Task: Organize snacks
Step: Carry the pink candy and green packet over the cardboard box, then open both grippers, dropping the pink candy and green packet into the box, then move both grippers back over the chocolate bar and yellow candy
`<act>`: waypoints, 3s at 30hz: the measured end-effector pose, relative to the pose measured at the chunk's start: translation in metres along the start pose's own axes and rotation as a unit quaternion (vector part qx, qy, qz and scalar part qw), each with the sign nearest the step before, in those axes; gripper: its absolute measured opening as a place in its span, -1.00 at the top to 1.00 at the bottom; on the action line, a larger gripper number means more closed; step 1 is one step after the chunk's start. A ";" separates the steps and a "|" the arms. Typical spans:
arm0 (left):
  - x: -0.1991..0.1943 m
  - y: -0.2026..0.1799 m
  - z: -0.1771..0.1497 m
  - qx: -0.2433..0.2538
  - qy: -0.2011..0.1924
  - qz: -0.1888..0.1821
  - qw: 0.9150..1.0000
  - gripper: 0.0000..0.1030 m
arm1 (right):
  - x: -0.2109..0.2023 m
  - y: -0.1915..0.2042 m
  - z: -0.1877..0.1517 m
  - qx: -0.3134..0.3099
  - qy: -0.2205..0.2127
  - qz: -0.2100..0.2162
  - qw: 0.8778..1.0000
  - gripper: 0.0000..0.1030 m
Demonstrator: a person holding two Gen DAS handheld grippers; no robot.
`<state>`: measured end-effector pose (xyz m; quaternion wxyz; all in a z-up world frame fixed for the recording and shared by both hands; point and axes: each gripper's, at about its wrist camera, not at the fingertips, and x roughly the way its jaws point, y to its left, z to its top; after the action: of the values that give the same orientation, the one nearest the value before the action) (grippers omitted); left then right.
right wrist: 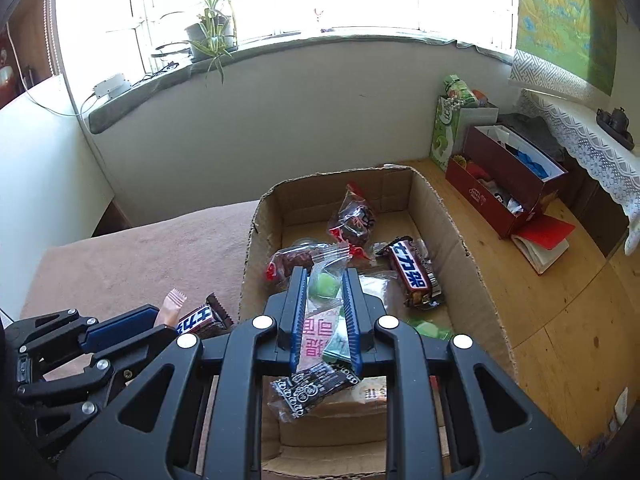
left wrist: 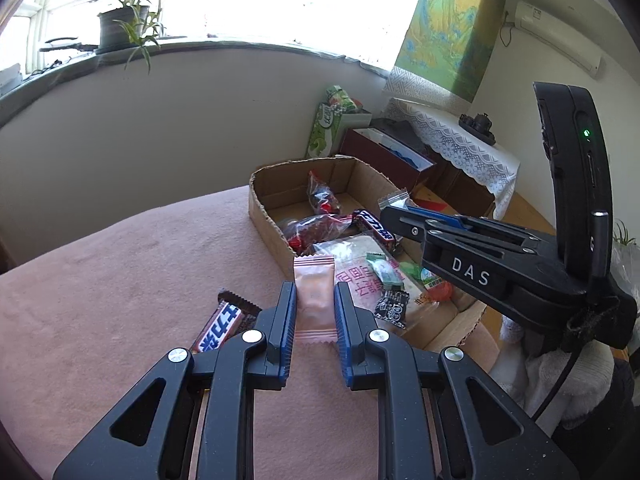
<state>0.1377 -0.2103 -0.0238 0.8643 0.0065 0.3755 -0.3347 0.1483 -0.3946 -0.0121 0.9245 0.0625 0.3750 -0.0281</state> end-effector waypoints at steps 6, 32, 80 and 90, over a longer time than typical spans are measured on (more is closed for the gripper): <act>0.012 -0.027 0.003 0.012 0.005 -0.015 1.000 0.66 | 0.008 -0.029 0.012 0.011 0.010 -0.002 1.000 0.64; 0.032 -0.056 0.004 0.022 0.029 -0.029 0.999 0.48 | 0.037 -0.043 0.028 -0.008 0.045 0.024 0.999 0.16; -0.057 0.068 -0.041 -0.066 -0.012 0.032 0.997 0.31 | -0.015 0.089 0.003 -0.062 0.018 0.070 0.995 -0.43; -0.057 0.103 -0.060 -0.065 0.014 0.063 0.996 0.31 | 0.020 0.111 -0.019 -0.020 0.084 0.098 0.991 -0.43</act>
<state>0.1315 -0.0817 -0.0542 0.8767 -0.0213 0.4077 -0.2546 0.1604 -0.2822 -0.0285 0.8892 0.0828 0.4436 0.0756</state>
